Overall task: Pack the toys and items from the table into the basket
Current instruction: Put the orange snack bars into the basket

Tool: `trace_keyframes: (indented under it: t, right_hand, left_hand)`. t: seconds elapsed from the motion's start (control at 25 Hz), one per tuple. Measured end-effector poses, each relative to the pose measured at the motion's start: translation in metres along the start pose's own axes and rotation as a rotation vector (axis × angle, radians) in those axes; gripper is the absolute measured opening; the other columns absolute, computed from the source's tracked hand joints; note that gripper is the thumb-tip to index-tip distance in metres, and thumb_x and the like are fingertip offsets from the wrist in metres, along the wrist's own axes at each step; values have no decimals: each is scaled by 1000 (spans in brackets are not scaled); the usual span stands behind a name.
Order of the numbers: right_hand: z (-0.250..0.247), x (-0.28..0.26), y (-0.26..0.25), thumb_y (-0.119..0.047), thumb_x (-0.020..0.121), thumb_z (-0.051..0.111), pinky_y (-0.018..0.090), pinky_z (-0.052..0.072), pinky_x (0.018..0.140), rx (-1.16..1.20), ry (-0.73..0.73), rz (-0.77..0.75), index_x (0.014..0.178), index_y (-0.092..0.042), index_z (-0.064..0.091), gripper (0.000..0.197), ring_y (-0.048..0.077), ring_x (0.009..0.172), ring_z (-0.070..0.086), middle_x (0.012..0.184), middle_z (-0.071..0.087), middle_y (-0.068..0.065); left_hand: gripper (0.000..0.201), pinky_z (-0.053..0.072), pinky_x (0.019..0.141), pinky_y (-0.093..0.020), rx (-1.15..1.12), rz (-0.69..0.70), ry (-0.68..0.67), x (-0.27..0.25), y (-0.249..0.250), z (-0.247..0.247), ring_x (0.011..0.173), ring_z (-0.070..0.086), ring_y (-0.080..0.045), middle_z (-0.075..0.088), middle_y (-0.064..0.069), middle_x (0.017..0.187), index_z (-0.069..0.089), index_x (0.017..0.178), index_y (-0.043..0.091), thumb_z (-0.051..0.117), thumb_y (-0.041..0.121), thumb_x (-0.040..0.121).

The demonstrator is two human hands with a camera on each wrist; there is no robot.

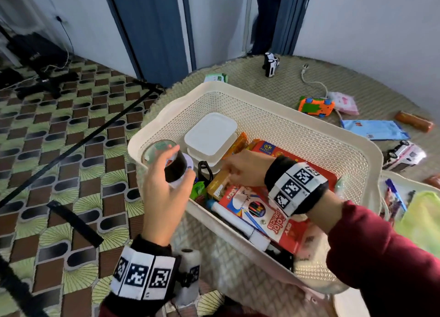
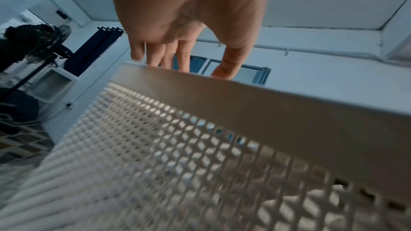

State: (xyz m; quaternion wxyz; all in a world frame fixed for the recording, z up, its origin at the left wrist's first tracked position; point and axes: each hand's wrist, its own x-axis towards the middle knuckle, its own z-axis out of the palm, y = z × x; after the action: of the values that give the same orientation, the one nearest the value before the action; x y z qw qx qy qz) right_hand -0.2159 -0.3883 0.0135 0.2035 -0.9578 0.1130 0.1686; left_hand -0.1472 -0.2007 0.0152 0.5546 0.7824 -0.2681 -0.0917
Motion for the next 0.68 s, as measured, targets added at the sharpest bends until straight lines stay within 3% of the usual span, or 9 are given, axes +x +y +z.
trace_keyframes:
  t: [0.12,0.32,0.48,0.56,0.68]
  right_hand:
    - [-32,-40,-4,-25,91,55,23,39,77,41,244,-22,119,-16,58,30,18,93,57,100,64,3]
    - [-63,-135,3,-26,91,57,20,36,70,154,554,15,111,-20,64,22,10,72,53,76,57,-13]
    - [-38,-212,32,-19,89,57,26,45,70,246,789,161,101,-21,67,16,13,70,58,70,52,-19]
    - [-16,-254,54,-17,88,57,25,44,68,278,847,272,98,-23,68,17,7,64,56,70,53,-19]
    - [23,-315,87,-9,86,57,18,39,63,311,891,426,94,-21,70,19,-6,58,51,66,52,-20]
  left_hand:
    - [30,38,104,-26,-69,40,-68,3,37,7,116,50,5,60,16,121,62,116,26,63,22,87]
    - [21,46,91,-16,-169,173,-198,-13,99,40,101,62,0,70,6,105,67,105,15,58,5,89]
    - [16,49,89,-20,-243,197,-339,-53,137,83,96,65,-6,71,4,98,69,98,16,59,6,89]
    - [15,50,90,-27,-274,210,-426,-82,154,107,95,65,-9,71,4,96,69,96,17,59,7,89]
    - [15,50,86,-26,-289,225,-556,-126,170,146,91,66,-6,72,7,93,69,95,19,60,9,88]
